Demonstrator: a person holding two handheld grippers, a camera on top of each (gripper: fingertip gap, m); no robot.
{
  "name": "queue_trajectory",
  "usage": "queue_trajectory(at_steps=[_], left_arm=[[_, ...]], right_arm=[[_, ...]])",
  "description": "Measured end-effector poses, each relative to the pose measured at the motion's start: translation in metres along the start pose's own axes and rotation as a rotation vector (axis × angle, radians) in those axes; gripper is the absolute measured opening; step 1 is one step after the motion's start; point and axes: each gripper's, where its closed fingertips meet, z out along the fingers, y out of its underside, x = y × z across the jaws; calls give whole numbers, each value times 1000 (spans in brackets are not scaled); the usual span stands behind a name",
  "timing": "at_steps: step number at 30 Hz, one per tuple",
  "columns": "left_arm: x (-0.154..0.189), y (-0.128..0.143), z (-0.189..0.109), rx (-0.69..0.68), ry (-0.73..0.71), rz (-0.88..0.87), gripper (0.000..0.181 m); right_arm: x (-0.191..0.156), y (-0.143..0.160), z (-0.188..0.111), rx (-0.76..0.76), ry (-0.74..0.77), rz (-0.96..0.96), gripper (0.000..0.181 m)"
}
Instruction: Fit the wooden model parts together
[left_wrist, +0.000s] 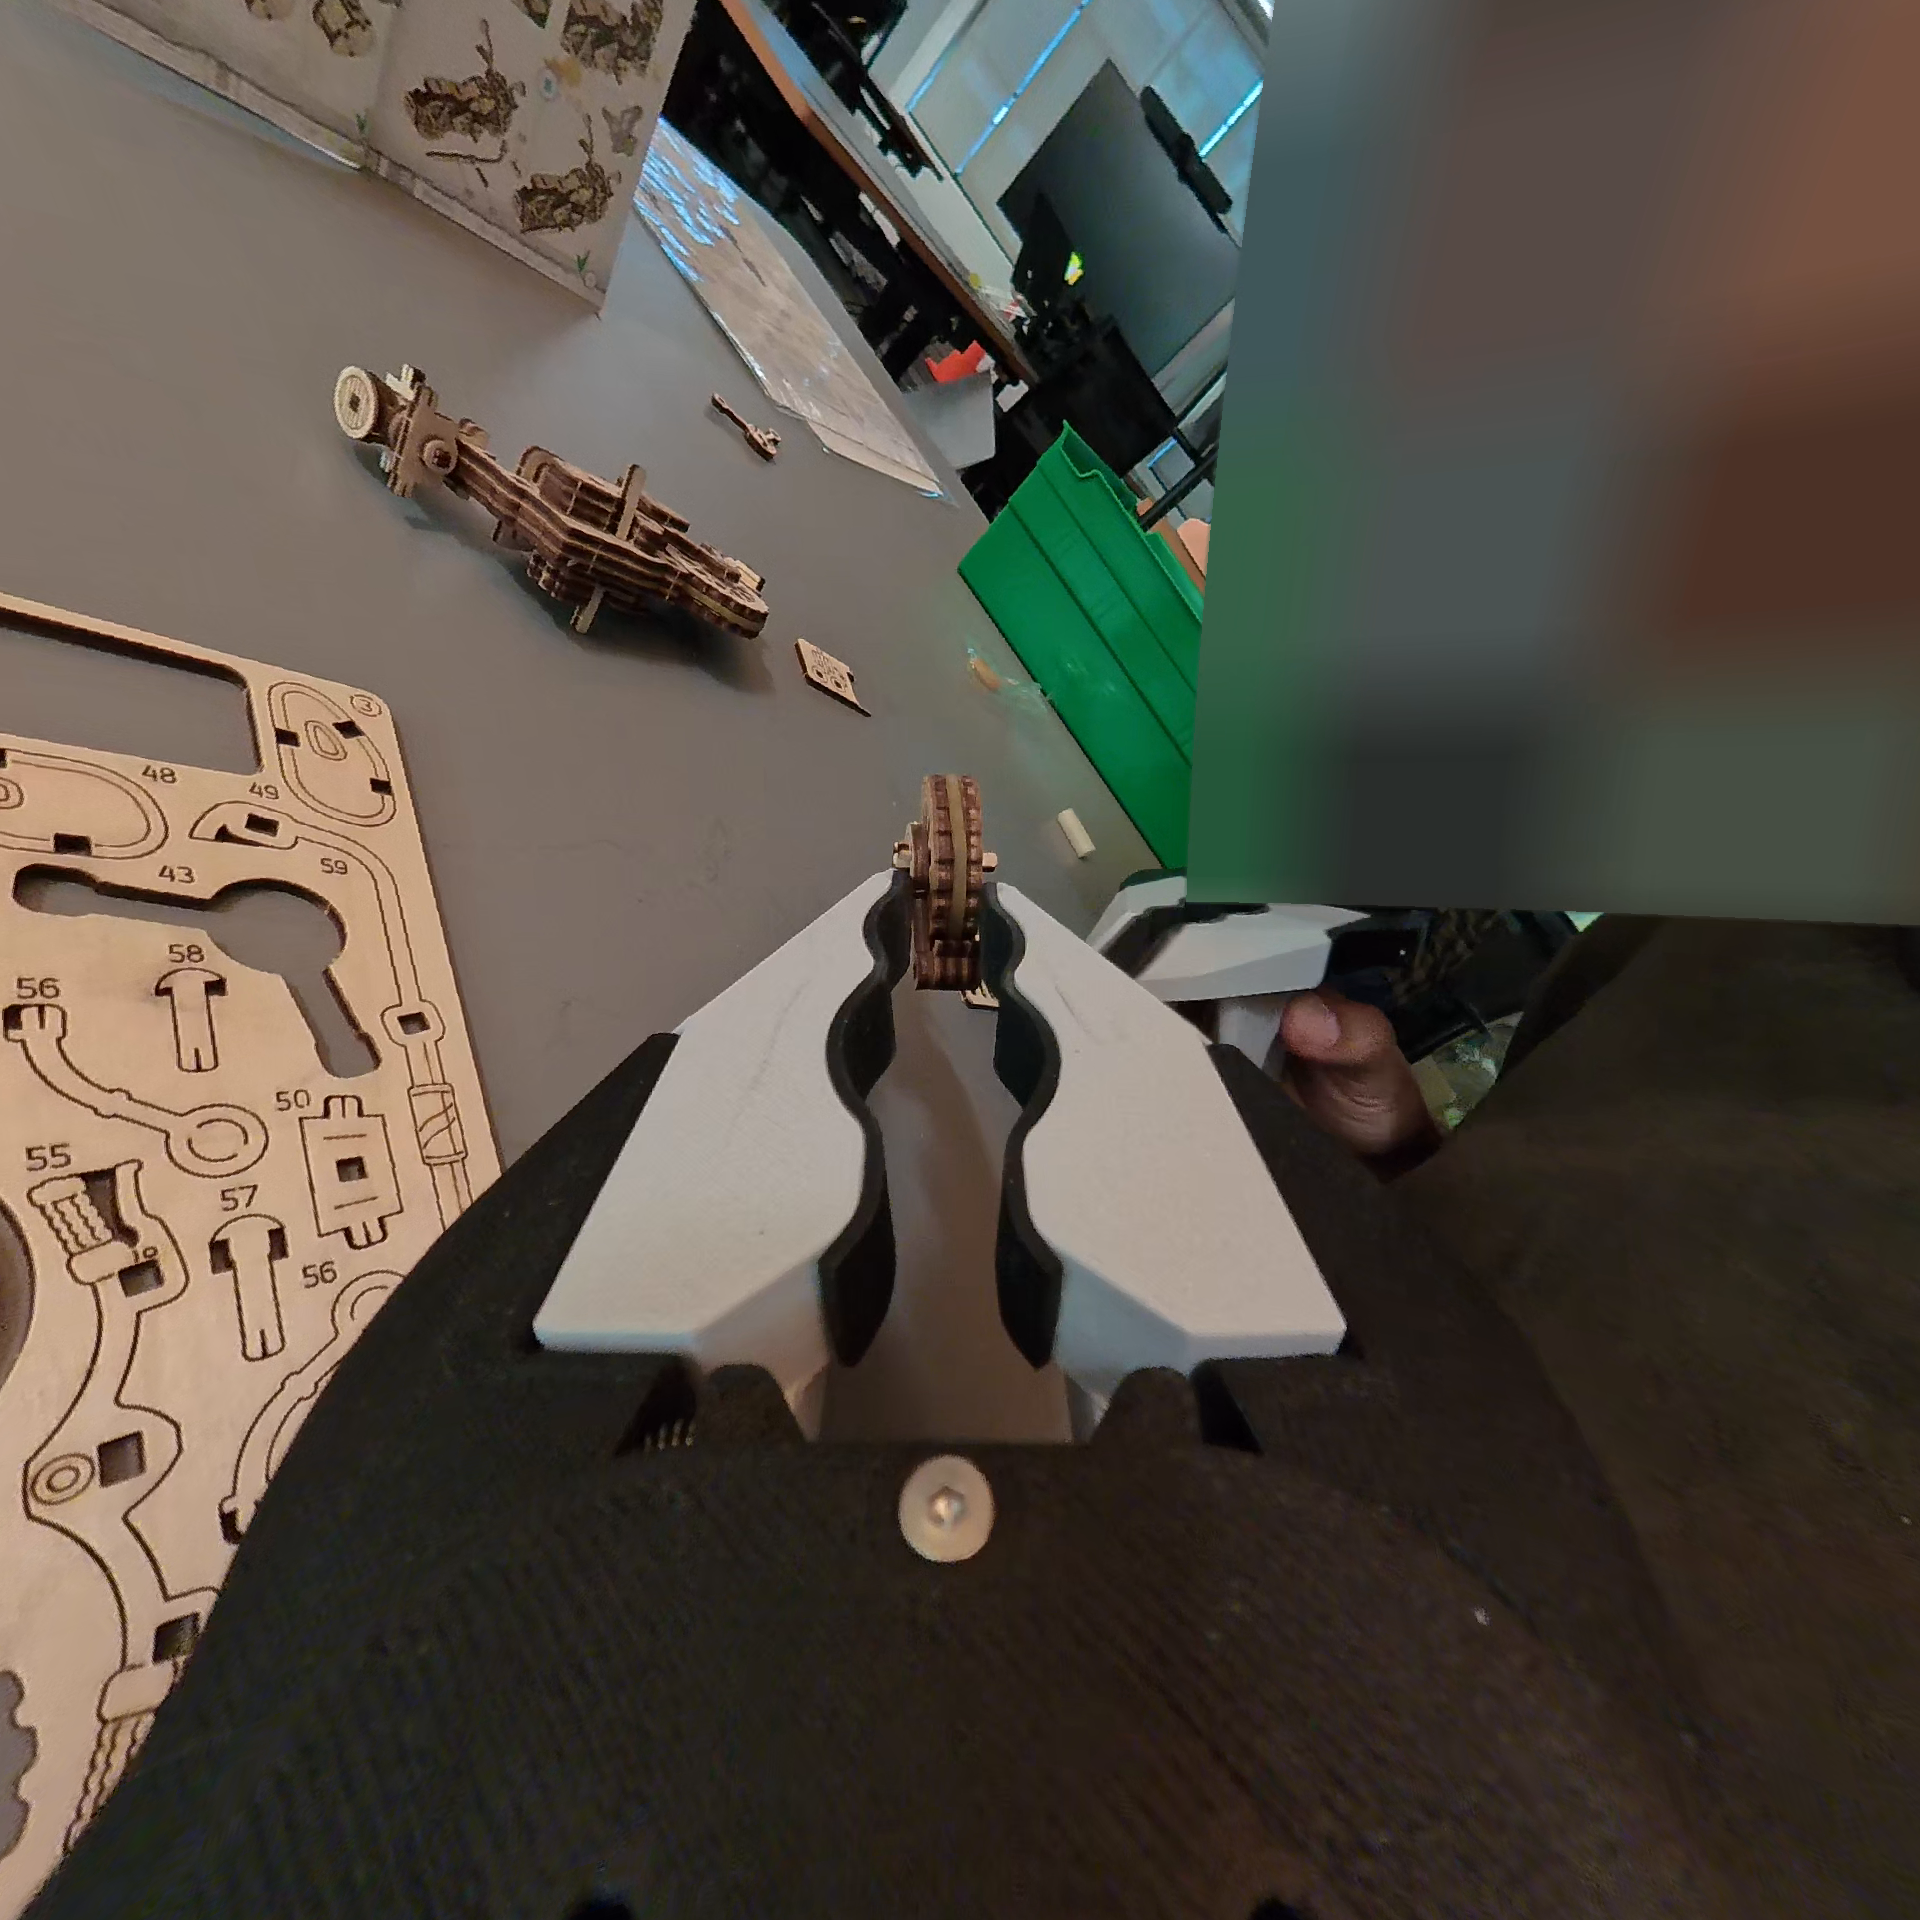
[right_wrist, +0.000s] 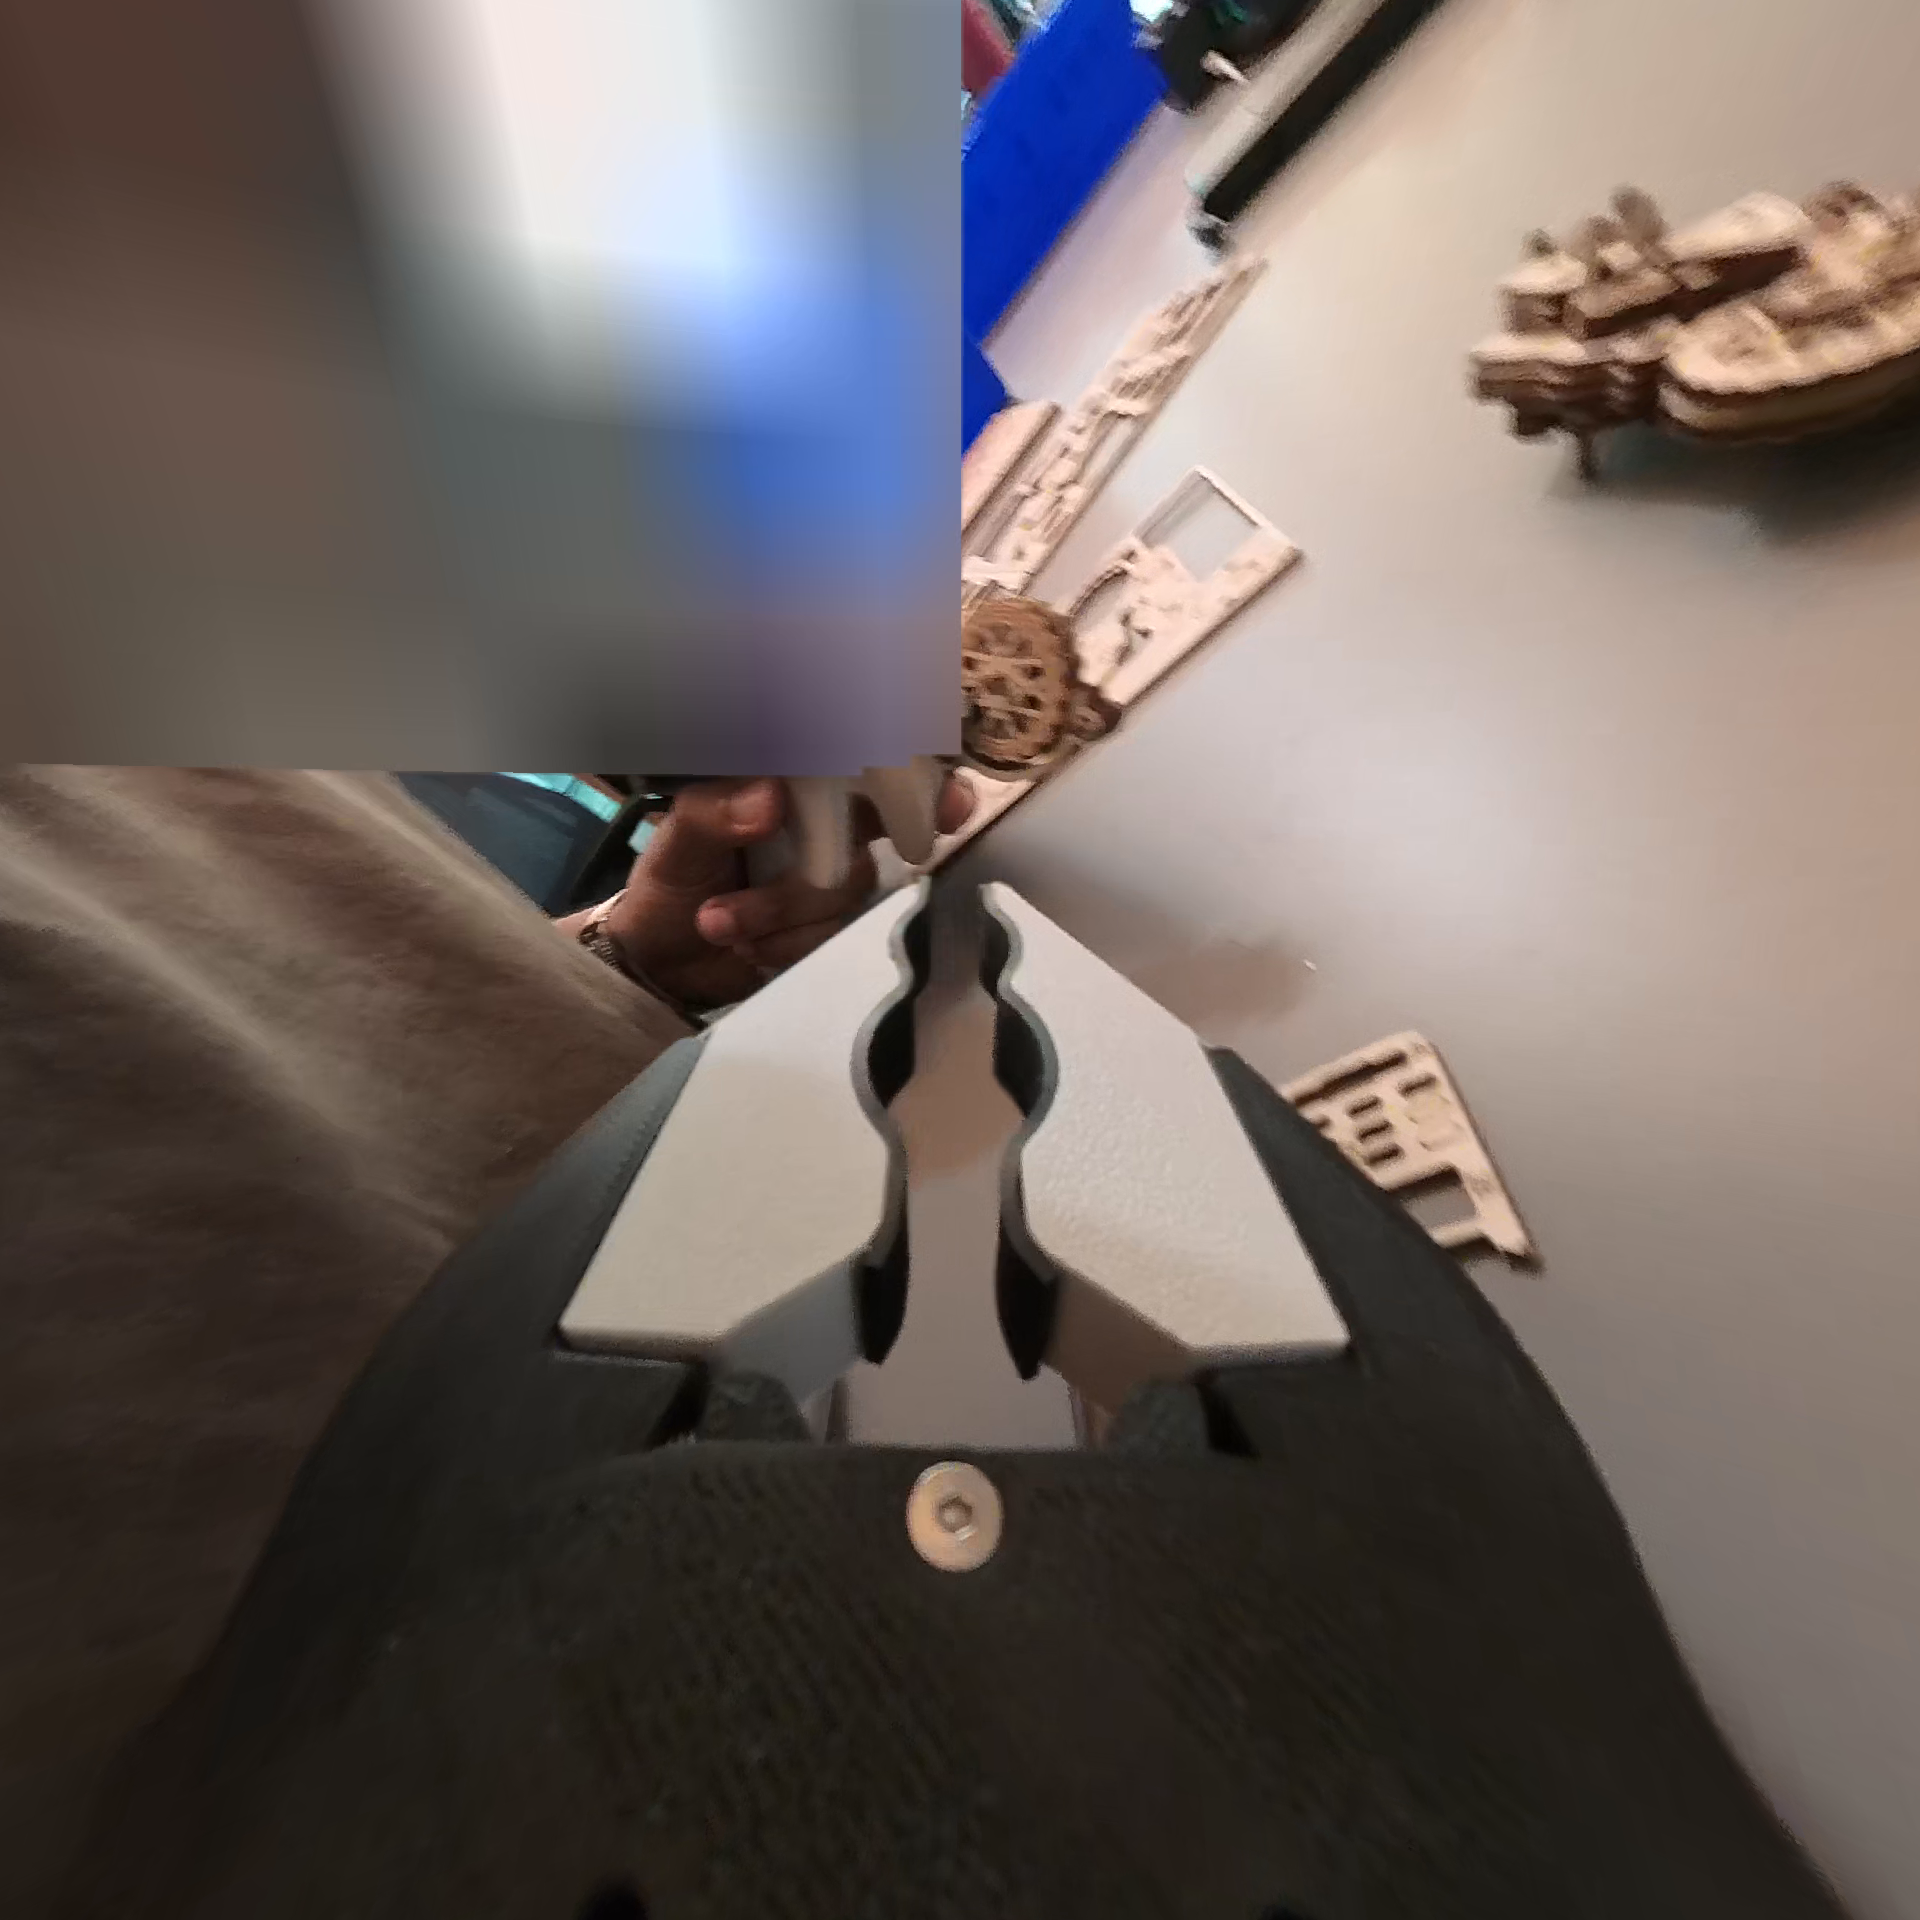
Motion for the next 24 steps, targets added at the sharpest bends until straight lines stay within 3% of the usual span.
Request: queue_trajectory(at_steps=[4, 9, 11, 14, 18, 24], left_arm=[[2, -3, -2, 18, 17, -12, 10], [3, -3, -5, 30, 20, -39, 10], [5, -3, -7, 33, 24, -49, 10], [8, 1, -11, 13, 37, -74, 10], [4, 2, -16, 4, 30, -112, 10], [5, -1, -21, 25, 31, -89, 10]], right_arm=[[-9, -15, -8, 65, 12, -161, 13], [26, -80, -38, 64, 295, -475, 30], [61, -114, -56, -9, 482, -648, 31], [139, -151, -73, -207, 697, -855, 31], [214, -173, -74, -390, 725, -806, 32], [254, -182, -81, -480, 720, -702, 35]])
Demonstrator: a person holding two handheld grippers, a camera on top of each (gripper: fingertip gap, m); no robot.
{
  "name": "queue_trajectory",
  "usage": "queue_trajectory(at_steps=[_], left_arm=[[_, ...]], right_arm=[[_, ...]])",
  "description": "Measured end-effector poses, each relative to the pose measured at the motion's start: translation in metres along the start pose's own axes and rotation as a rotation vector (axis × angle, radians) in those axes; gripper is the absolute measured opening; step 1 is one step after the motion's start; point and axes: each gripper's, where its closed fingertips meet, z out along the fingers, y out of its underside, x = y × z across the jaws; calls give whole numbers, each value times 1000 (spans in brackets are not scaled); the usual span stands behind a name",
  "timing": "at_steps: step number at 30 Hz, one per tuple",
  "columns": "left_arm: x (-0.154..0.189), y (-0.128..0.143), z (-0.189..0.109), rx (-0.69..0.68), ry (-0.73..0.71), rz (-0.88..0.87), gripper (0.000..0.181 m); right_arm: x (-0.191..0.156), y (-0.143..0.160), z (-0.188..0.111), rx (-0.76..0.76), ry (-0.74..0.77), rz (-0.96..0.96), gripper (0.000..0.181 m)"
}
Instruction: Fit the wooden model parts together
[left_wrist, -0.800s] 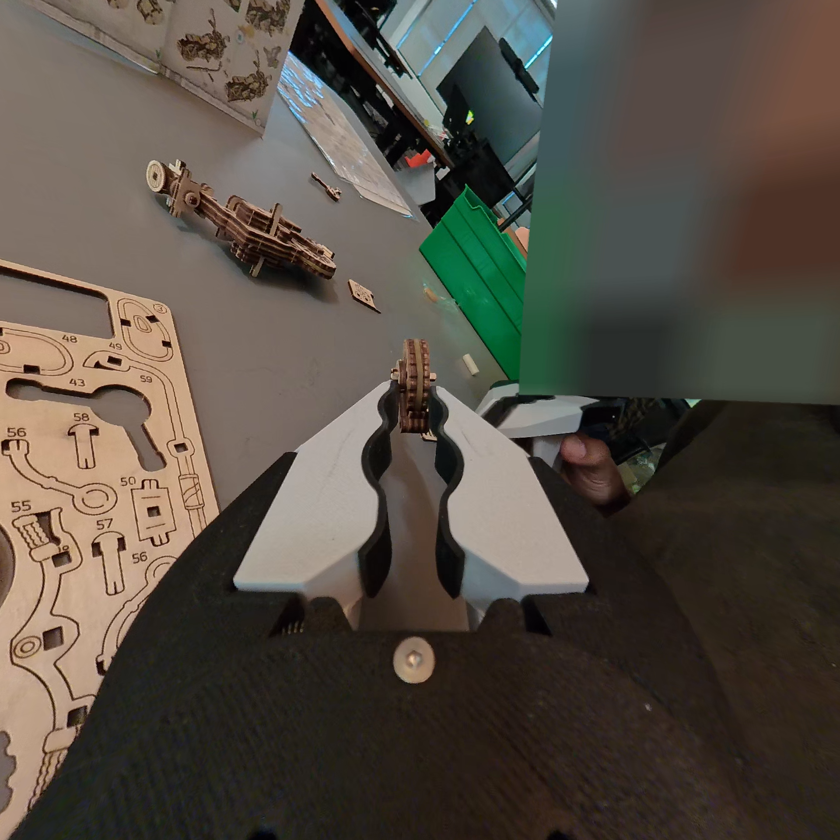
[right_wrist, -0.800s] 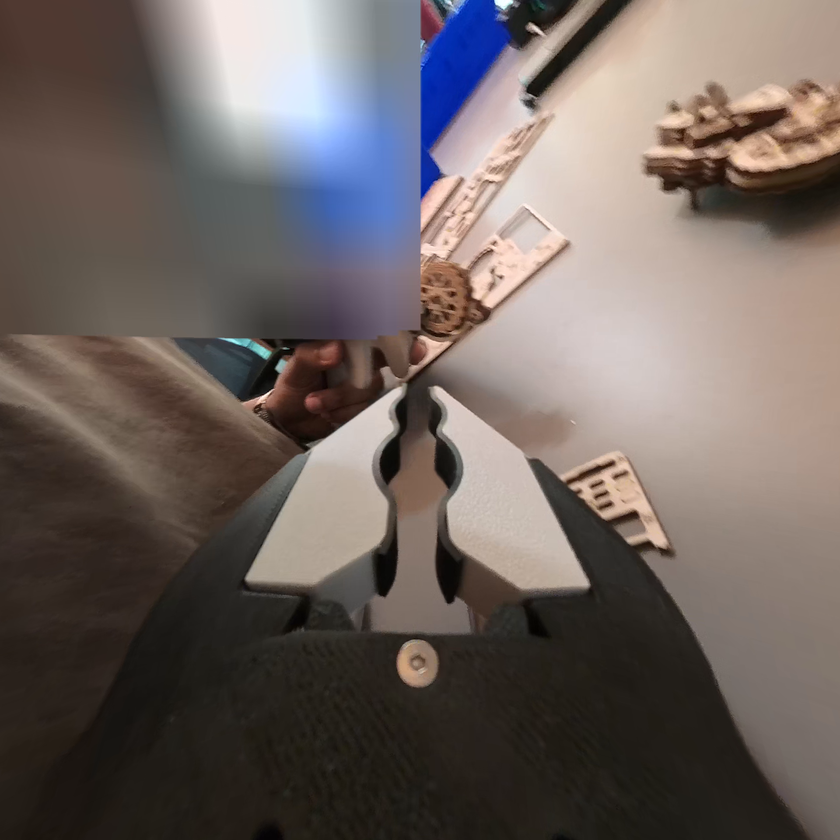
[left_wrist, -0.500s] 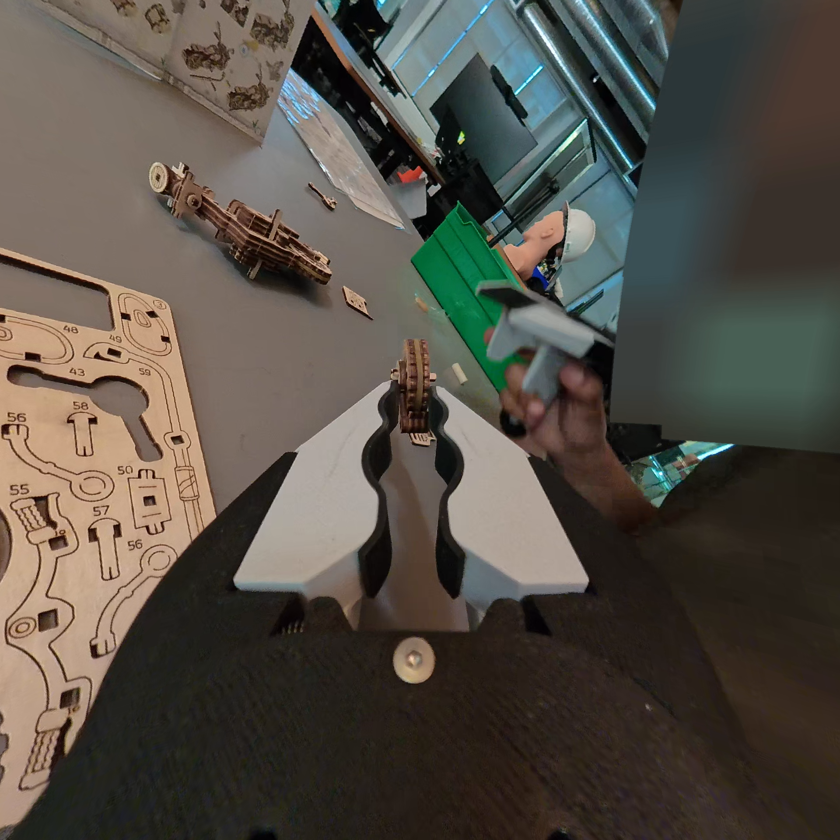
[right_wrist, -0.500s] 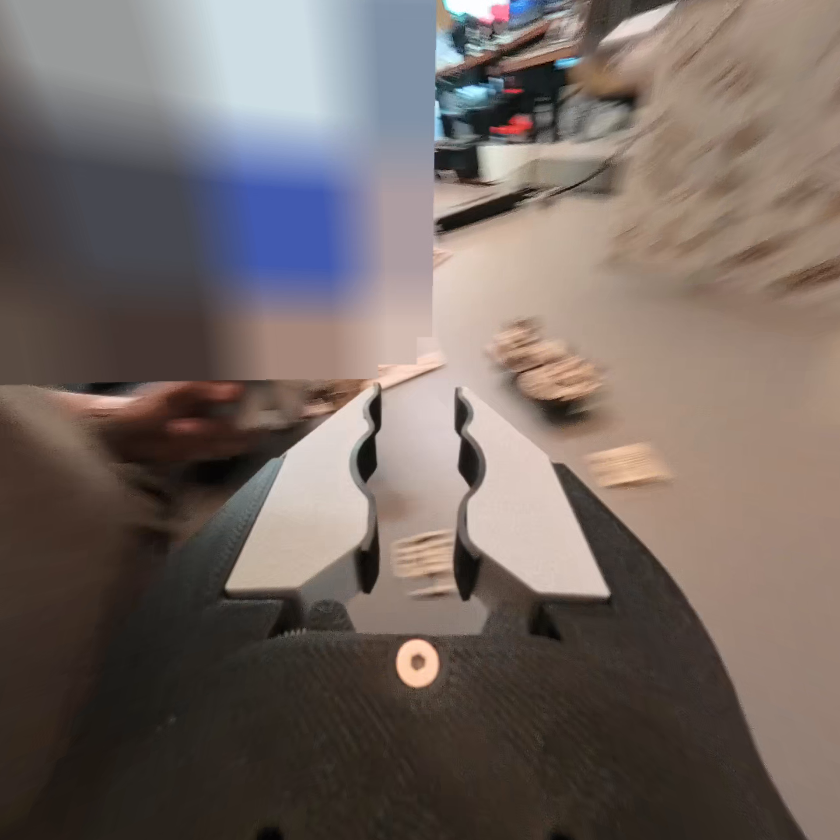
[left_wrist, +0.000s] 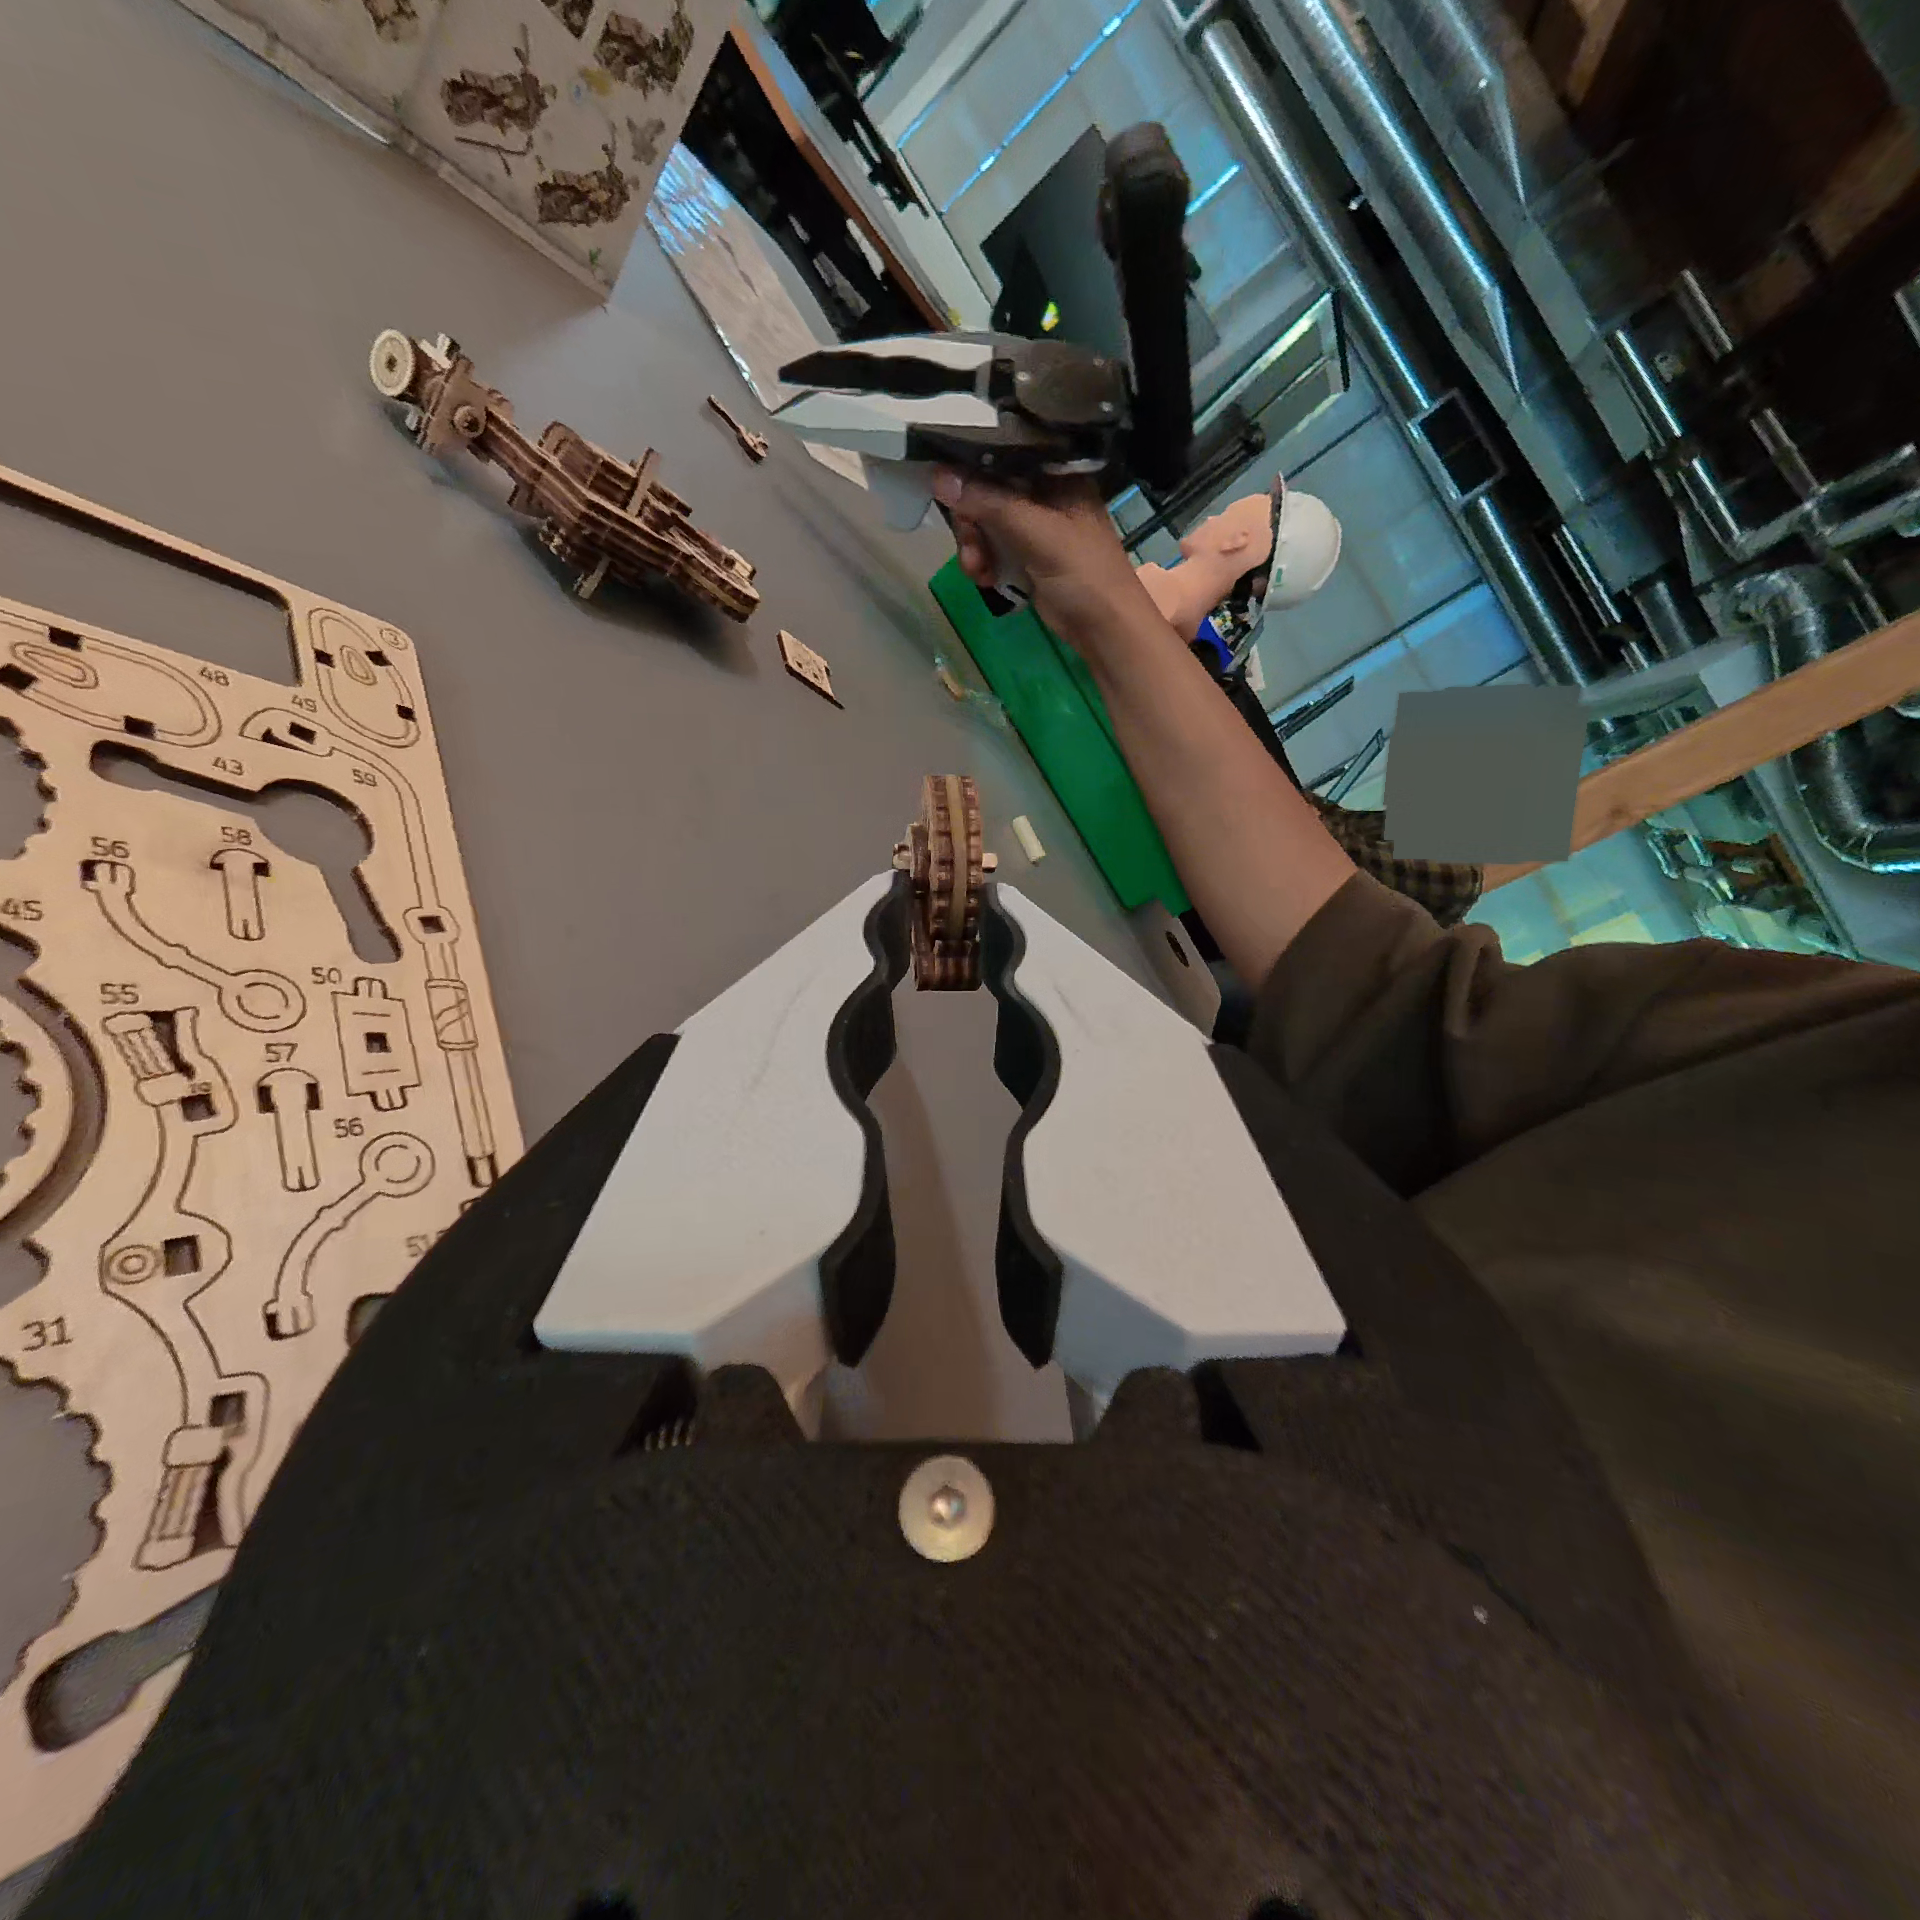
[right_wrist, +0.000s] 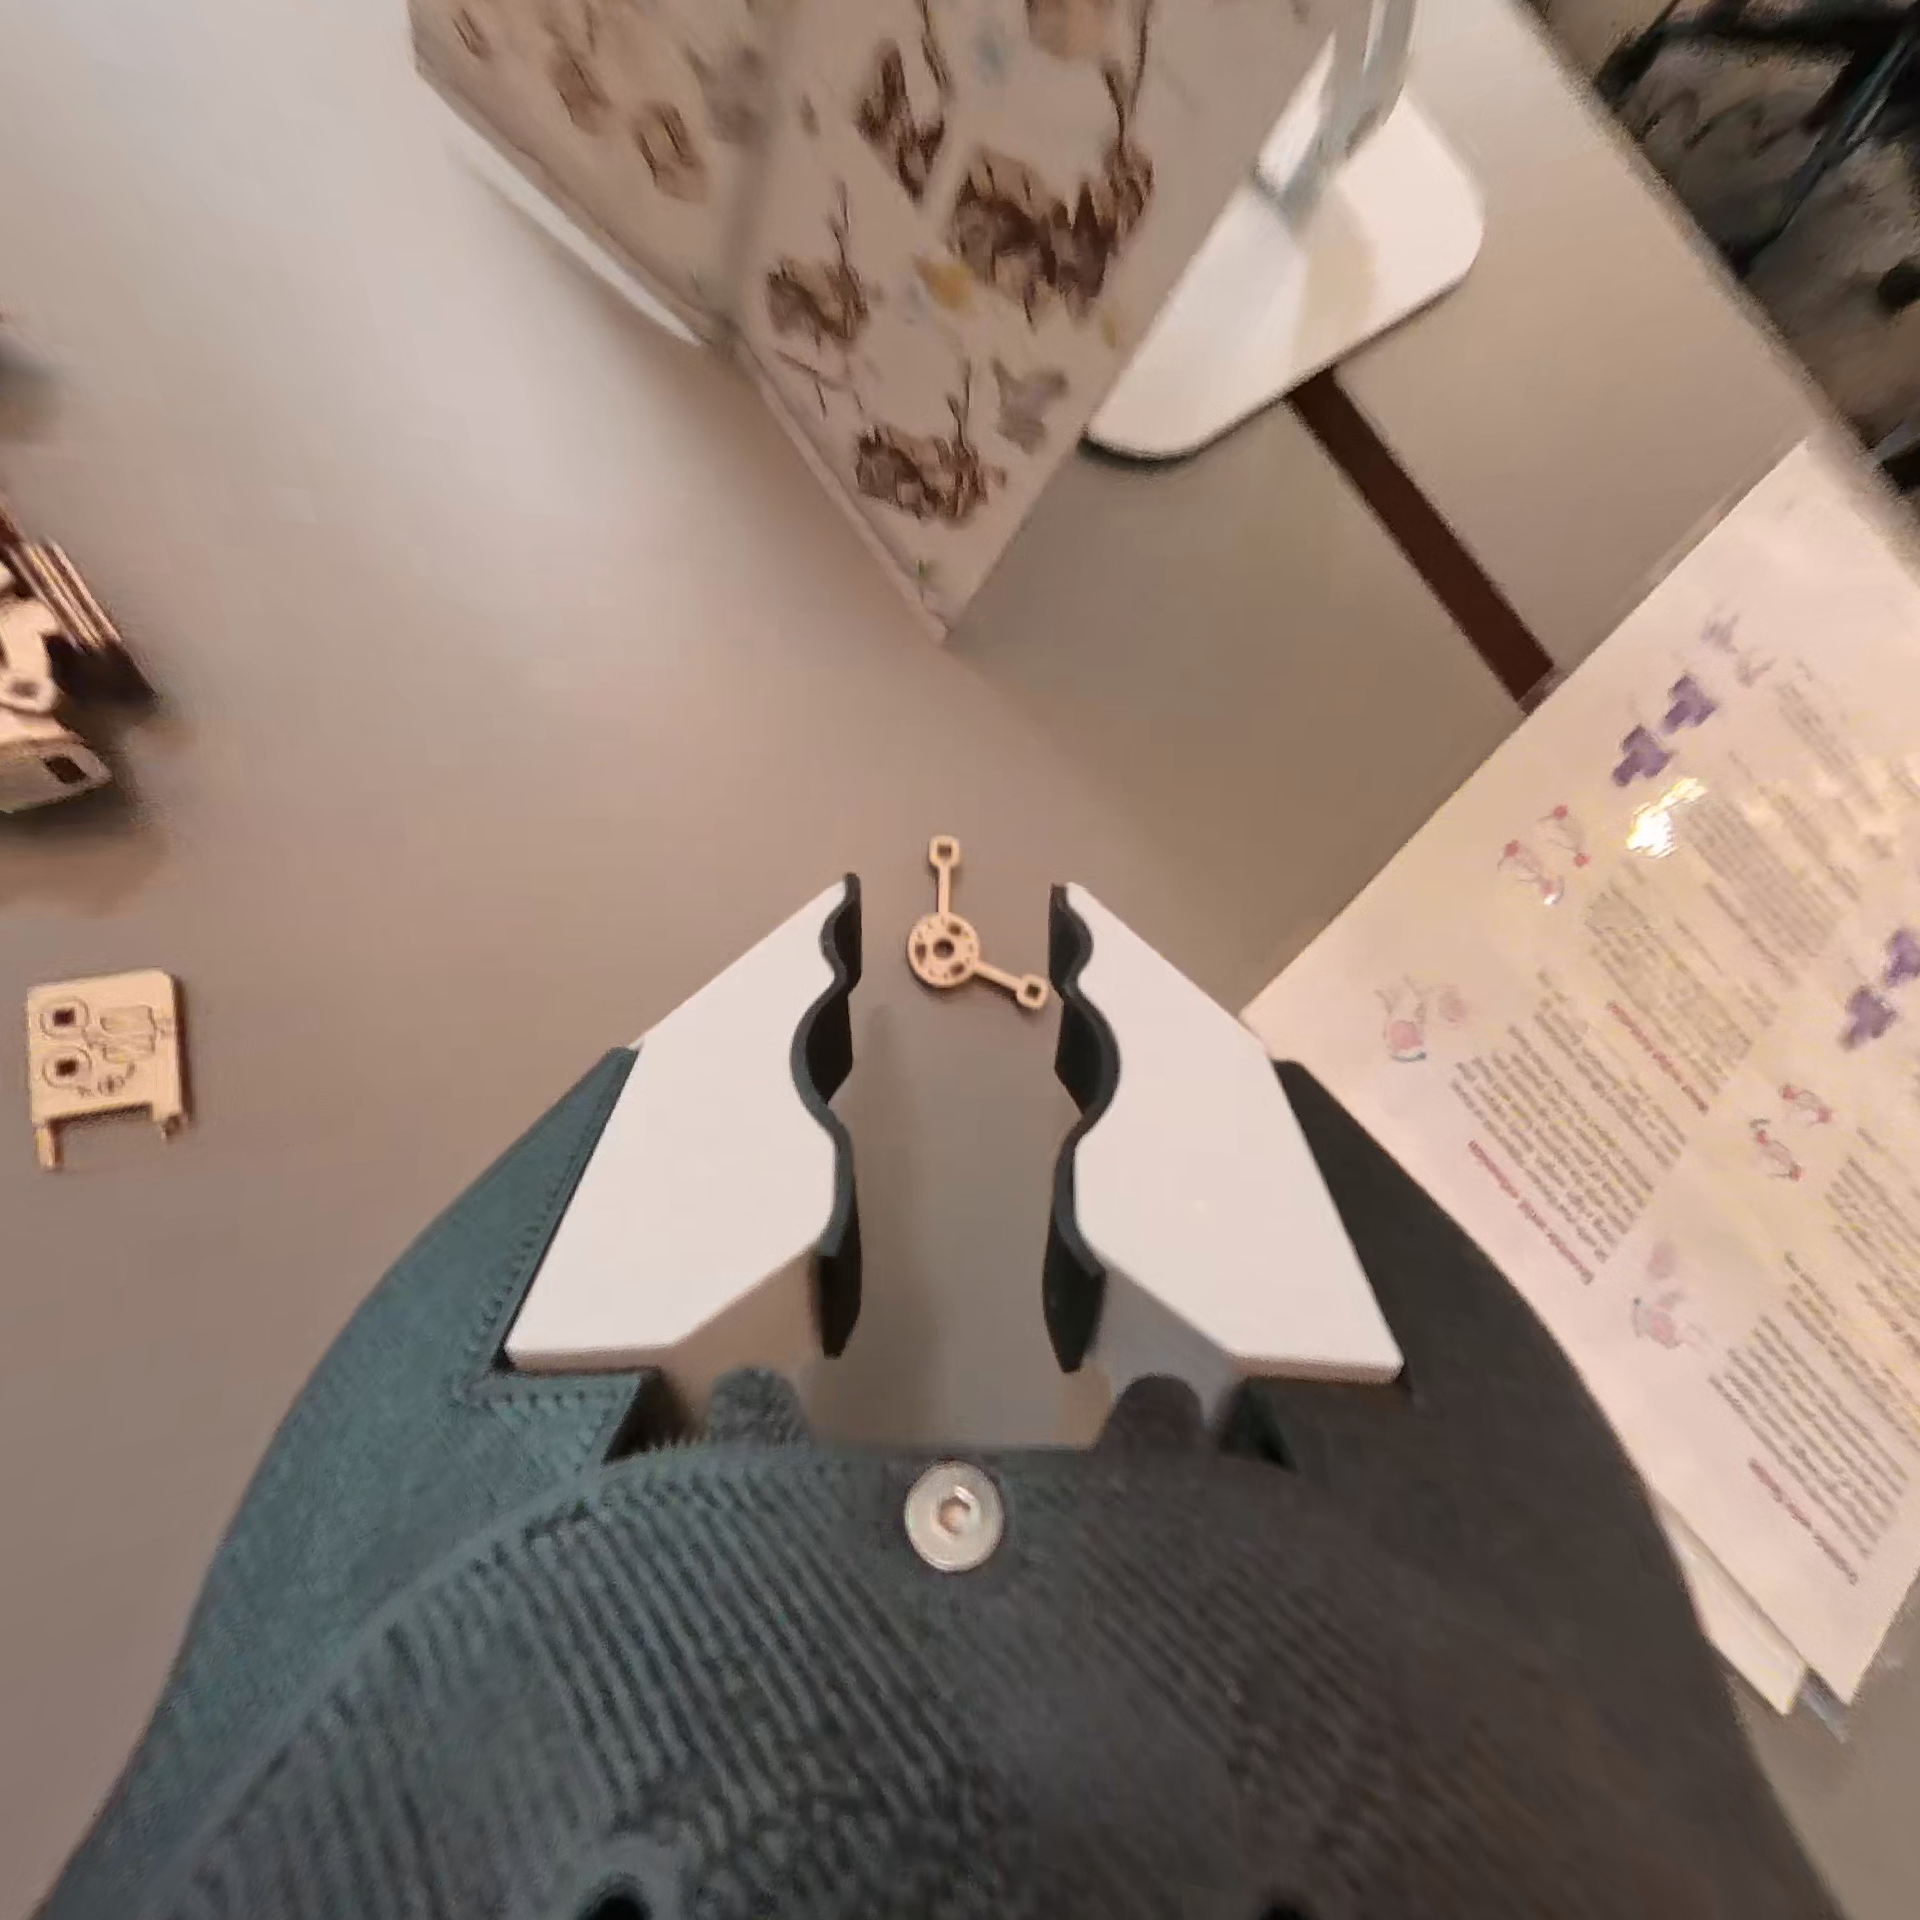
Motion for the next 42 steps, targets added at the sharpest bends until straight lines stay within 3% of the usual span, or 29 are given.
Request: queue_trajectory(at_steps=[8, 14, 19, 22, 25, 29, 34, 38, 42], left_arm=[[5, 9, 8, -27, 25, 0, 10], [4, 11, 9, -34, 16, 11, 10], [5, 11, 8, -35, 11, 35, 10], [9, 12, 7, -37, 19, 42, 10], [11, 12, 7, -35, 20, 56, 10], [12, 11, 6, -22, 13, 85, 10], [10, 4, -1, 27, -9, 100, 10], [2, -6, -4, 78, -47, 78, 10], [-3, -24, -7, 161, -131, 156, 10]], right_arm=[[-3, 20, 11, -63, -30, 49, 33], [-8, 13, 17, -4, -71, 155, 14], [-24, 0, 6, 66, -70, 221, 14], [-51, -29, -22, 246, -102, 292, 14], [-101, -57, -53, 451, -189, 338, 14], [-183, -66, -77, 499, -255, 286, 14], [-268, -73, -112, 595, -405, 377, 14], [-289, -66, -124, 649, -463, 486, 13], [-280, -53, -120, 608, -411, 448, 13]])
